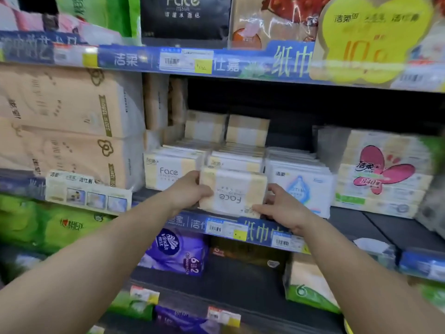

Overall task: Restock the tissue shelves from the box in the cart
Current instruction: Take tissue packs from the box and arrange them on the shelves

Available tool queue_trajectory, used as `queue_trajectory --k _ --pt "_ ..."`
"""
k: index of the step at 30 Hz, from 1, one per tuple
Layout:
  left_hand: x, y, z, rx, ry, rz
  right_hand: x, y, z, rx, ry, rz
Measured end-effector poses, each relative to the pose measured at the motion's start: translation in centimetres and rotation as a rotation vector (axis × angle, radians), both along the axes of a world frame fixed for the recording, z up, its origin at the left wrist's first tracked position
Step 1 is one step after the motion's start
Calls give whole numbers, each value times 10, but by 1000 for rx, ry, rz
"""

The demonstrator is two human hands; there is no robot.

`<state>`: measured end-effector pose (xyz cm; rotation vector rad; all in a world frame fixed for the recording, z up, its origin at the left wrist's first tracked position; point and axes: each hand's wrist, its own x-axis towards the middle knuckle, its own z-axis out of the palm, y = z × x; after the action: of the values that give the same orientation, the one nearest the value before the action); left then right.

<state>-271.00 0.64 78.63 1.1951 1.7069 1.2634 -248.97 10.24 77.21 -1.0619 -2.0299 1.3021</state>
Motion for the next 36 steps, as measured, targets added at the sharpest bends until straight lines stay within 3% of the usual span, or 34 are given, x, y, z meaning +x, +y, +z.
queue_trajectory --k 4,9,11,14,17,23,27,29,33,34,36 --pt "-2 8 -3 58 73 32 1 -9 6 7 -5 -68" --pt "11 4 10 369 839 228 -3 -12 25 56 274 -290" --pt "17 6 23 489 1038 217 -8 -16 40 172 311 -332" --pt "25 11 43 557 1100 139 -18 -22 61 377 310 -316" --pt "26 14 54 508 1137 44 -31 -26 73 496 216 -237" --pt "0 11 59 196 1086 -47 -54 -30 82 609 72 -64" --pt "-18 11 54 148 1029 -10 -56 -33 74 398 297 -18" --pt "-30 8 45 220 841 57 -46 -29 60 362 281 -106" --pt "-35 -3 16 295 76 122 -30 -24 24 221 28 -117" --pt "-31 -3 5 298 -30 134 -31 -22 17 201 -1 -107" --pt "-22 0 -14 276 -52 159 -34 -20 11 180 3 -127"
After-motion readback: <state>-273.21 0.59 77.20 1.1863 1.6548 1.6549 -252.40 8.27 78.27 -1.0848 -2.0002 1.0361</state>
